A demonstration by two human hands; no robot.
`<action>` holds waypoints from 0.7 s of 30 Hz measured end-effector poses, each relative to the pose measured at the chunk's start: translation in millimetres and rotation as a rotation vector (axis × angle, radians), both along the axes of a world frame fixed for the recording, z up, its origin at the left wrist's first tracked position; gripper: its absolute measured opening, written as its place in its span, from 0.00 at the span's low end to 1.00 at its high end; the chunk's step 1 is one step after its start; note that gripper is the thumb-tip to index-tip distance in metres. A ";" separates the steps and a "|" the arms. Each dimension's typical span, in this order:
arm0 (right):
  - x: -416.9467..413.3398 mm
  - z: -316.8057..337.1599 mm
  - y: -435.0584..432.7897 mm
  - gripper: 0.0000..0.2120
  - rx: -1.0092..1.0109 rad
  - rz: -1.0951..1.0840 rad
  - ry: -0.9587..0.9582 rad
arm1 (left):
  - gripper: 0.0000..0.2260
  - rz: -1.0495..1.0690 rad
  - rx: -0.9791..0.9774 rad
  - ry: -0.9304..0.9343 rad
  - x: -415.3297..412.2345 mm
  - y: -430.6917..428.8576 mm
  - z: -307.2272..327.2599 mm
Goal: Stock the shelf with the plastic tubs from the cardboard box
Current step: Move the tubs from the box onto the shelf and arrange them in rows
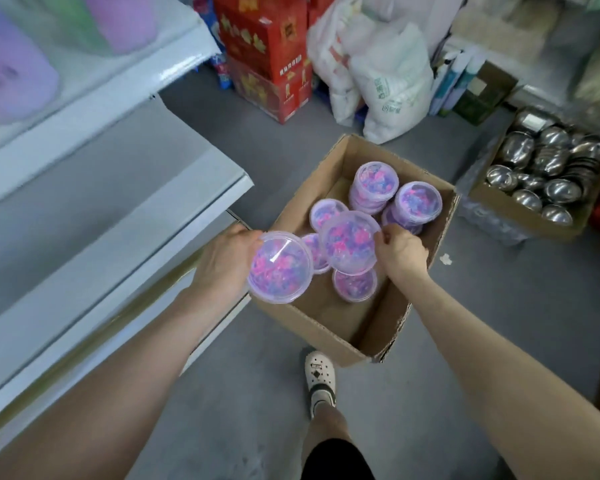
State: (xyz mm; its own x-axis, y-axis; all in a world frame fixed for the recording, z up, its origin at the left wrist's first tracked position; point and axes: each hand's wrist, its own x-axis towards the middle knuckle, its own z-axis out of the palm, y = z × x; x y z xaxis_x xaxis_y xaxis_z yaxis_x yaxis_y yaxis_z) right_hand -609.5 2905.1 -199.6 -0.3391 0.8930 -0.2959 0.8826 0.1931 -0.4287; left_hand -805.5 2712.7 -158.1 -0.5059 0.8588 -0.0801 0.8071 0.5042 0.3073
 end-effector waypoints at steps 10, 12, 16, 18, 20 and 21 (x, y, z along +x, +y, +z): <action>-51.4 120.2 -172.7 0.12 0.202 0.403 0.091 | 0.13 0.227 0.103 0.084 -3.6 -250.0 110.5; -65.5 141.0 -210.4 0.14 0.192 0.462 0.133 | 0.13 0.303 0.142 0.041 -4.6 -300.2 124.8; -90.7 182.9 -284.9 0.14 0.203 0.612 0.218 | 0.13 0.436 0.213 -0.010 -6.0 -391.4 148.3; -104.4 204.5 -320.5 0.13 0.217 0.706 0.257 | 0.13 0.482 0.243 -0.007 -8.6 -433.9 159.6; -118.2 227.9 -355.3 0.12 0.217 0.794 0.319 | 0.17 0.517 0.272 -0.002 -10.7 -474.1 171.8; -125.0 240.4 -372.6 0.13 0.222 0.833 0.345 | 0.18 0.533 0.279 0.019 -11.6 -492.7 178.3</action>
State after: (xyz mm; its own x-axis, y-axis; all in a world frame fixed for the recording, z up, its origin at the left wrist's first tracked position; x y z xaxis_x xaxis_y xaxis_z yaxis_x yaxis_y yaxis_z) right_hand -734.5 2532.5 40.9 -0.9341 0.3456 0.0893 0.2524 0.8165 -0.5192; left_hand -817.2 2220.0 20.2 -0.8716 0.4741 0.1252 0.4722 0.7430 0.4742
